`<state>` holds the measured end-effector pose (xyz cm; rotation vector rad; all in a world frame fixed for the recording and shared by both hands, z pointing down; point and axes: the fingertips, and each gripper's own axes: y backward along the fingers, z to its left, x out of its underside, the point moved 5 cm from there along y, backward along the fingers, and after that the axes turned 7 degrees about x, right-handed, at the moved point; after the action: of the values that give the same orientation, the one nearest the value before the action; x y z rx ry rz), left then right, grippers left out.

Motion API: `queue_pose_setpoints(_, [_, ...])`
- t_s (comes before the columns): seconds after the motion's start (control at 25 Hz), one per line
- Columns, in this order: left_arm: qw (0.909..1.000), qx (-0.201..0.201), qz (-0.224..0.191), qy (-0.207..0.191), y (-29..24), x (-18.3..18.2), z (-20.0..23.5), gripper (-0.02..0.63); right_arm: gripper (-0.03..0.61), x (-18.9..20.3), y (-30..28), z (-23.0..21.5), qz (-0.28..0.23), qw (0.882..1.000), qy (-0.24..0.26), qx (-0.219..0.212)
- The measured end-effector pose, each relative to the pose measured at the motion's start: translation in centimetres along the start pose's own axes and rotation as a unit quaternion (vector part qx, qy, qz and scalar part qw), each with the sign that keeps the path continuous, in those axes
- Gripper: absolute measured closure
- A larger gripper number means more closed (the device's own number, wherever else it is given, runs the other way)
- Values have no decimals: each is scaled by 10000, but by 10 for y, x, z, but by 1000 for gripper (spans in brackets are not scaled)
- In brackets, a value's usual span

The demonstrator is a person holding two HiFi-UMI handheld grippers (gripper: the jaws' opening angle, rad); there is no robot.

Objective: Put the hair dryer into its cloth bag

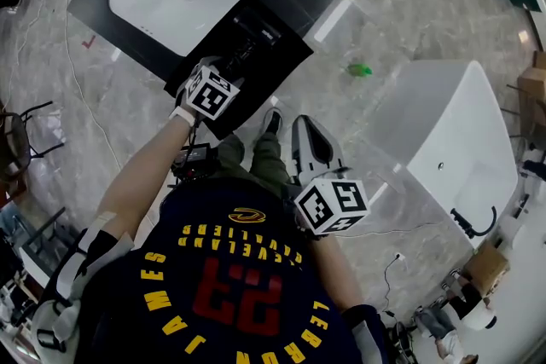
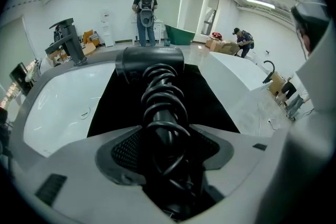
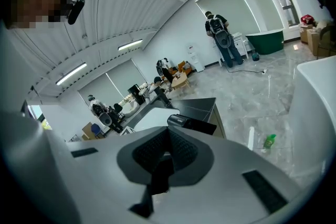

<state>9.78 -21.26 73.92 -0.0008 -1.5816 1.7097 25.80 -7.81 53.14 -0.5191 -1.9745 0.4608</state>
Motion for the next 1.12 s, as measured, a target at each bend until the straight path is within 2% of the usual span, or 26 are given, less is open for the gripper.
queue_pose_setpoints(0.52, [9997,94,-146,187,22,2,2,382,571,-1,-16,13,306,9986,279,-333])
queue_pose_setpoints(0.64, [9990,37,-358,250,41,7,2,385,571,1,-23,15,421,9974,420,-397])
queue_pose_setpoints(0.8, [9955,-32,-741,586,79,30,4,385,571,21,-52,12,846,9914,873,-493])
queue_pose_setpoints(0.88, [9944,-215,-841,601,102,50,8,385,571,36,-68,17,1224,9839,1105,-684])
queue_pose_setpoints(0.96, [9935,-438,-852,622,126,74,8,385,571,53,-83,28,1740,9699,1389,-980])
queue_pose_setpoints(1.12, [9915,-796,-723,728,170,134,7,385,571,88,-109,65,2478,9259,2426,-1497])
